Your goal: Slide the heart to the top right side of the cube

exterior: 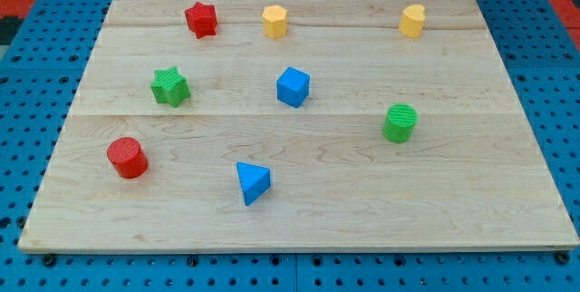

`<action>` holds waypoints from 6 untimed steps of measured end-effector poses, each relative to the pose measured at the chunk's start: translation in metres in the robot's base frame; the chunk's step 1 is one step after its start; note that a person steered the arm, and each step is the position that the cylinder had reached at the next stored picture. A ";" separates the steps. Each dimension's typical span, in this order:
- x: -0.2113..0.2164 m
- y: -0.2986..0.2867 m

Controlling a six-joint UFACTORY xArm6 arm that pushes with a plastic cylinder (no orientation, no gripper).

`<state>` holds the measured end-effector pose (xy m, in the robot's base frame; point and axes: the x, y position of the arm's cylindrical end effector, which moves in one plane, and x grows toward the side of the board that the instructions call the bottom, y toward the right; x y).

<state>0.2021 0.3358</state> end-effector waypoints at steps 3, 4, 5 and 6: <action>0.059 -0.138; 0.064 -0.180; 0.070 -0.226; 0.078 -0.233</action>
